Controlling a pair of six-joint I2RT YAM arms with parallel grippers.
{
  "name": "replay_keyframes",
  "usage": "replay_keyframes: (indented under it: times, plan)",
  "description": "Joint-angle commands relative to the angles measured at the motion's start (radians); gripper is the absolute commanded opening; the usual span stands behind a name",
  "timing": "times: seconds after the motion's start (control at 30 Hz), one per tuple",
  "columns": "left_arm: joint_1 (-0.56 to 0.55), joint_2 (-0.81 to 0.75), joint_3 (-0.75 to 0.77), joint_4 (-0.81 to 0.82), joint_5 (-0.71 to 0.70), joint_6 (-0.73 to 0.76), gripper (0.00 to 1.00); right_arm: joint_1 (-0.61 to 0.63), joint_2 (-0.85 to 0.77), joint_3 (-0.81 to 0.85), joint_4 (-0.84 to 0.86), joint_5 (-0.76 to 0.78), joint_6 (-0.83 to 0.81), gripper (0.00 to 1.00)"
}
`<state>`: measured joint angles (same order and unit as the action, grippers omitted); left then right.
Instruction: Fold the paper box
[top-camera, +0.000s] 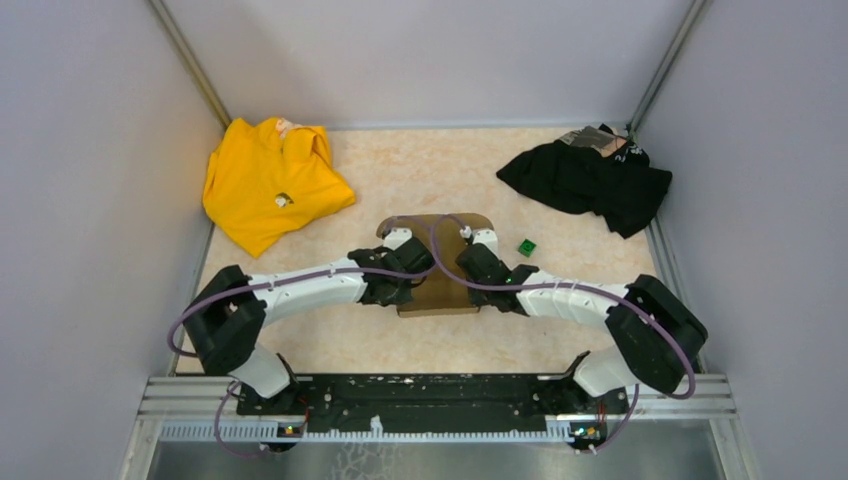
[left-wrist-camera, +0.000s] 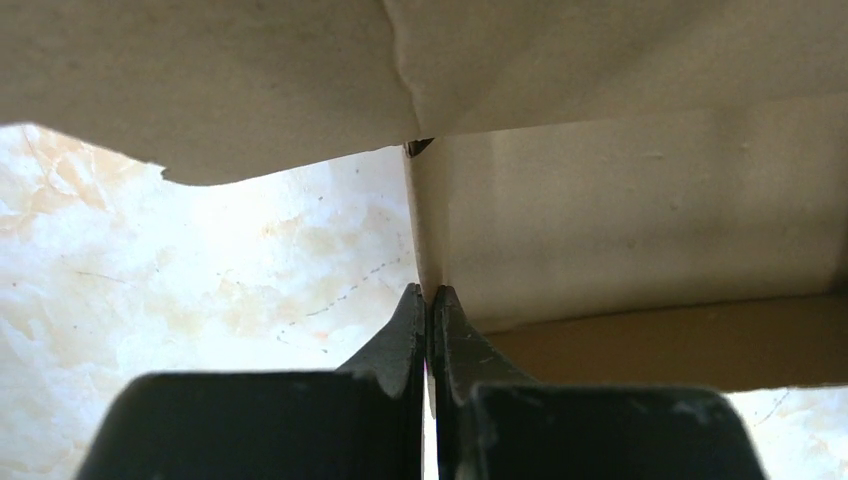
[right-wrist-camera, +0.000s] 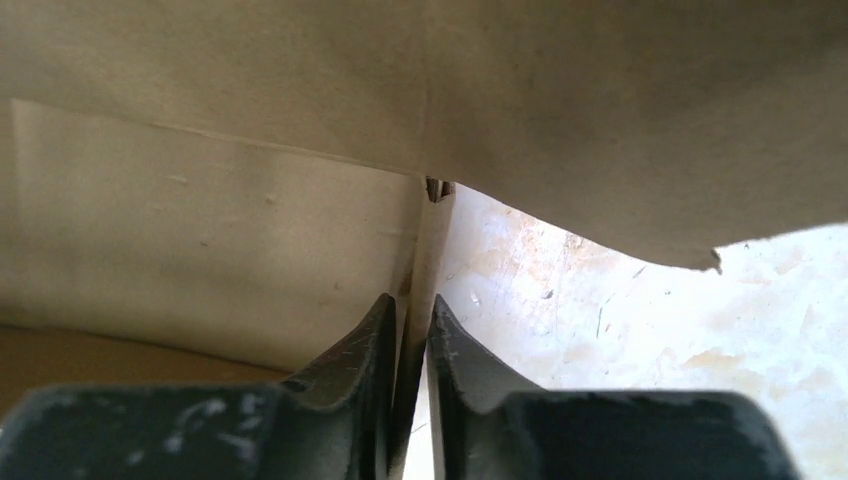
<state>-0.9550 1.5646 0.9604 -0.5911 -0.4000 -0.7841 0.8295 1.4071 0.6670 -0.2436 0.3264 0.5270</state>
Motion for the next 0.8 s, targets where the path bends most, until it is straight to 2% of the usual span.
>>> replay_keyframes:
  times: [0.0, 0.27, 0.3, 0.37, 0.57, 0.77]
  plan:
    - [0.004, 0.063, 0.024, -0.147, -0.105, 0.040, 0.00, 0.007, -0.068, -0.012, -0.025, 0.008, -0.034, 0.20]
    - [0.000, 0.105, 0.061, -0.184, -0.153, 0.048, 0.00, 0.007, -0.203, 0.006, -0.054, 0.004, -0.075, 0.42]
    - [-0.001, 0.111, 0.065, -0.189, -0.159, 0.051, 0.00, 0.007, -0.227, 0.010, -0.062, 0.006, -0.080, 0.53]
    - [-0.002, 0.125, 0.078, -0.196, -0.165, 0.060, 0.00, 0.007, -0.278, 0.019, -0.086, 0.011, -0.089, 0.62]
    - [-0.028, 0.168, 0.109, -0.207, -0.189, 0.101, 0.00, 0.007, -0.401, 0.040, -0.143, 0.010, -0.101, 0.66]
    - [-0.047, 0.169, 0.091, -0.176, -0.195, 0.116, 0.11, 0.005, -0.444, 0.074, -0.203, 0.005, -0.131, 0.69]
